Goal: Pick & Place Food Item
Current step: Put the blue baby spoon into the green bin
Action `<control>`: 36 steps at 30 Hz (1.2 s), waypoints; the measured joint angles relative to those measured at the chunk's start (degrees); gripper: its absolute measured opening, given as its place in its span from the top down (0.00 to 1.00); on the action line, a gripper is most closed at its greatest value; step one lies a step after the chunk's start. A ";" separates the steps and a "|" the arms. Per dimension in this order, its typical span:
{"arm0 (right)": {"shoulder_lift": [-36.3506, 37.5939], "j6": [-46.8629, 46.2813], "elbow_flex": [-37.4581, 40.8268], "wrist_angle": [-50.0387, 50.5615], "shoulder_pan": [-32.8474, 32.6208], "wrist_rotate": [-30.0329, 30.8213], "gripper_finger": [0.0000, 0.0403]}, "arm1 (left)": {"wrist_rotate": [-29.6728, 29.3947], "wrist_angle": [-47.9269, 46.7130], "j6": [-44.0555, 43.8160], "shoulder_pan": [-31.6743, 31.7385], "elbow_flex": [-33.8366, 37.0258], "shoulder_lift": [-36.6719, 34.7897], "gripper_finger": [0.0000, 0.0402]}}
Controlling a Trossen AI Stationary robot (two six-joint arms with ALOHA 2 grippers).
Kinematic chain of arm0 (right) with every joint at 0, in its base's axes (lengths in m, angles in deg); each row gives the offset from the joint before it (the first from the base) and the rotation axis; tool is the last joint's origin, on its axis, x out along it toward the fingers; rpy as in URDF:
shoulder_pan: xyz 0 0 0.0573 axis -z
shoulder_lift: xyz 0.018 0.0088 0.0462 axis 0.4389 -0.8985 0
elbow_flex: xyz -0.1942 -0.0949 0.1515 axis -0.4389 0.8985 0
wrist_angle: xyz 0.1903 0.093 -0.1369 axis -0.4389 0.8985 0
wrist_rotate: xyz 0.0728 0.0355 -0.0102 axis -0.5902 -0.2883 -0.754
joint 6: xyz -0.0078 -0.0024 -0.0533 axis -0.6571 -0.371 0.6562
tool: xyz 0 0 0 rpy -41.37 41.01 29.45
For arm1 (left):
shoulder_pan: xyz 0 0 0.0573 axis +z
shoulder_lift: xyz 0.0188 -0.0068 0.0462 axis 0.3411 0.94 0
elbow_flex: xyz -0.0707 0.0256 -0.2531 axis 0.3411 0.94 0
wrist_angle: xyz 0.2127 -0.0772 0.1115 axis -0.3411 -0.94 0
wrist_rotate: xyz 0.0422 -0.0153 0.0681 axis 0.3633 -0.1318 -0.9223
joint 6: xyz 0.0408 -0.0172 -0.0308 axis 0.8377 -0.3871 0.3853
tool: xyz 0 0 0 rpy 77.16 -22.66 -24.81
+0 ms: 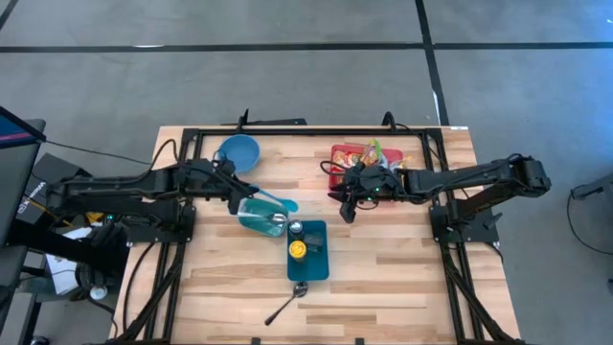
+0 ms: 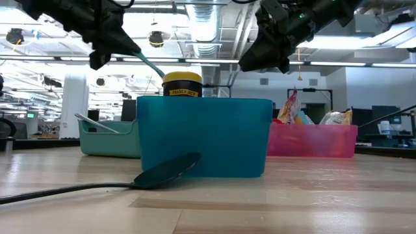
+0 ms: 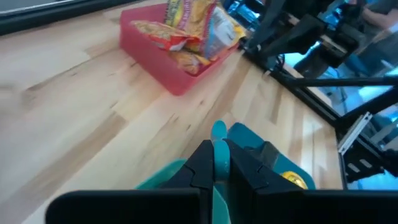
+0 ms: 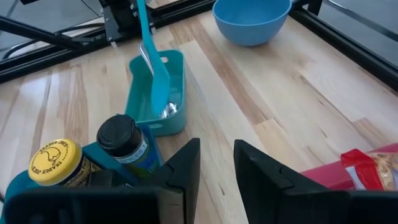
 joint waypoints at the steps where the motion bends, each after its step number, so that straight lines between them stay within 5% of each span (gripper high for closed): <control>1: 0.00 0.00 0.00 0.03 -0.01 0.00 0.77 | -0.47 -0.66 -0.82 -0.02 0.00 -0.43 0.98; 20: -0.07 0.09 0.00 1.29 -0.26 0.00 0.77 | -6.09 -15.74 -15.70 0.00 0.00 -2.62 0.97; 36: -0.07 0.17 0.00 1.29 -0.26 0.00 0.77 | -6.48 -14.30 -26.93 -0.02 5.03 -2.66 0.97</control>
